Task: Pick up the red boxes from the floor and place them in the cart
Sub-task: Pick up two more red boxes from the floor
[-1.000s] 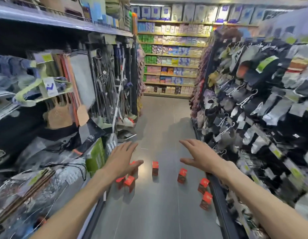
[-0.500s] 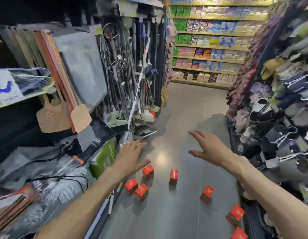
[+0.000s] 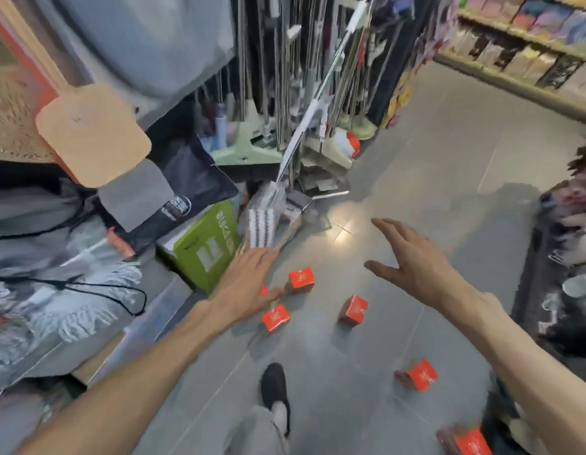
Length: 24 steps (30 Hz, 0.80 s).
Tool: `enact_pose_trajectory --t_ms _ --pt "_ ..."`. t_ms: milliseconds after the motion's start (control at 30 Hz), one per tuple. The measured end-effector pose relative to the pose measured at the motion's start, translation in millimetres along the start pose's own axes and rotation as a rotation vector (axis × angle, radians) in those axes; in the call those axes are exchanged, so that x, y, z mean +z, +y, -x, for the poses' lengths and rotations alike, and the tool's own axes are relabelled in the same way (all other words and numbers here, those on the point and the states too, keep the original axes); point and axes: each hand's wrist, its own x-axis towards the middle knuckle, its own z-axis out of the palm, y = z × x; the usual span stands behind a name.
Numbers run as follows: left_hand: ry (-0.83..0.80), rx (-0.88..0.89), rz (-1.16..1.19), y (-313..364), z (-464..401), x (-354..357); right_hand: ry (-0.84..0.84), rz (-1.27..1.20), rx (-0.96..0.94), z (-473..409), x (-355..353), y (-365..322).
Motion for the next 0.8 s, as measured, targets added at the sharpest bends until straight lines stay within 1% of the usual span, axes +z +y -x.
enact_pose_trajectory --t_ms 100,200,333,433,600,700,800 --pt "-0.033 -0.066 0.050 -35.3 -36.0 62.0 -0.080 -0.032 -0.047 -51.0 55.1 25.8" --pt "-0.064 -0.176 0.097 -62.3 -62.2 129.0 -0.146 -0.084 -0.043 -93.9 109.3 51.8" --pt "-0.163 -0.280 0.155 -97.0 -83.4 234.3 -0.240 -0.131 -0.058 -142.5 187.3 81.8" --pt "-0.187 -0.338 0.168 -125.0 -96.6 317.1 -0.303 -0.169 -0.095 -170.3 258.3 96.9" --pt "-0.240 -0.449 0.205 -162.2 -102.1 451.9 -0.441 -0.228 -0.116 -188.6 399.2 122.6" --pt "-0.264 -0.472 0.167 -179.7 -105.3 527.7 -0.472 -0.279 -0.119 -195.1 477.4 134.0" --pt "-0.346 -0.539 0.116 -189.6 -107.8 594.7 -0.485 -0.315 -0.111 -193.1 540.9 145.9"
